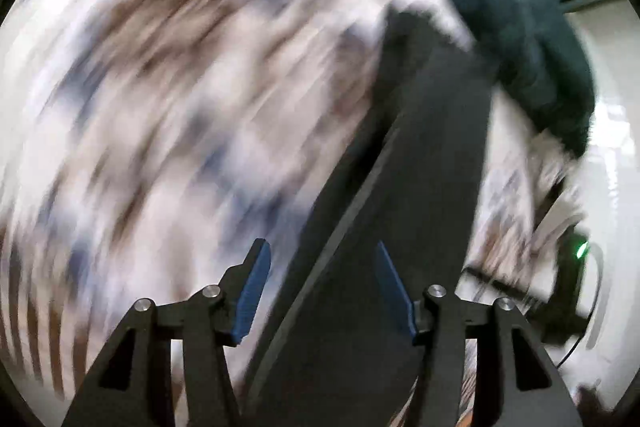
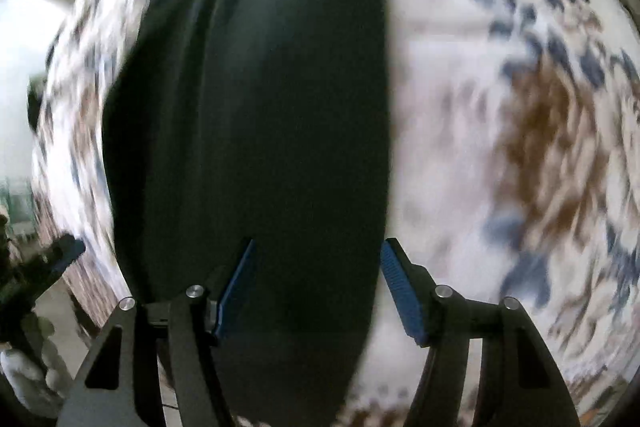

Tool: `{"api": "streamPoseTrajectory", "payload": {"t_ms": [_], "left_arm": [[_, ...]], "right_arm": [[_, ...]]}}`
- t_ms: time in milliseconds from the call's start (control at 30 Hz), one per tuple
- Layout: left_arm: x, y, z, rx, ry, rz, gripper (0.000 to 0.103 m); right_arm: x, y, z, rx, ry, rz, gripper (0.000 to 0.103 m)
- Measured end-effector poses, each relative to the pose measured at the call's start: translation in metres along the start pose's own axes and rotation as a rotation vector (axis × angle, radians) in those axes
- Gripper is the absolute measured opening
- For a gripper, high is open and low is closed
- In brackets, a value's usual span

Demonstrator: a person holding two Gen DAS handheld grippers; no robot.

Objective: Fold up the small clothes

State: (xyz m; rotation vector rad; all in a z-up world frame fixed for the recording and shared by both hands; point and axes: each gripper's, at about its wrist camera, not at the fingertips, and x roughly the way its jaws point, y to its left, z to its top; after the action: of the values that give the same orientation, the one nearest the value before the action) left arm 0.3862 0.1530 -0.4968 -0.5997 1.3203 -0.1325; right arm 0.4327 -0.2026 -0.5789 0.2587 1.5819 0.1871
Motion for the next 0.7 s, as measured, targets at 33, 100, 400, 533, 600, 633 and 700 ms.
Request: {"api": "streamPoseTrajectory", "payload": {"t_ms": [33, 100, 400, 533, 600, 633, 700], "left_arm": [[0.007, -0.012, 0.024, 0.019, -0.022, -0.024, 0.053], [0.034, -0.042, 0.087, 0.086, -0.071, -0.064, 0.053], [0.170, -0.096, 0.216, 0.259, 0.008, 0.026, 0.015], [0.165, -0.101, 0.210, 0.394, -0.031, 0.081, 0.009], [0.161, -0.091, 0.212, 0.378, -0.024, 0.078, 0.009], [0.160, -0.089, 0.214, 0.367, -0.024, 0.075, 0.009], [0.165, -0.086, 0.218, 0.354, -0.021, 0.079, 0.010]], "right_arm": [[-0.004, -0.006, 0.015, 0.021, -0.032, 0.009, 0.066], [-0.010, -0.010, 0.047, 0.043, -0.089, 0.013, 0.066], [-0.012, -0.058, 0.179, 0.126, -0.244, 0.016, 0.066], [-0.003, -0.077, 0.192, 0.172, -0.235, 0.058, 0.066], [0.004, -0.075, 0.185, 0.184, -0.228, 0.066, 0.066], [0.007, -0.076, 0.183, 0.189, -0.222, 0.072, 0.066], [0.017, -0.071, 0.182, 0.198, -0.209, 0.080, 0.066]]}}
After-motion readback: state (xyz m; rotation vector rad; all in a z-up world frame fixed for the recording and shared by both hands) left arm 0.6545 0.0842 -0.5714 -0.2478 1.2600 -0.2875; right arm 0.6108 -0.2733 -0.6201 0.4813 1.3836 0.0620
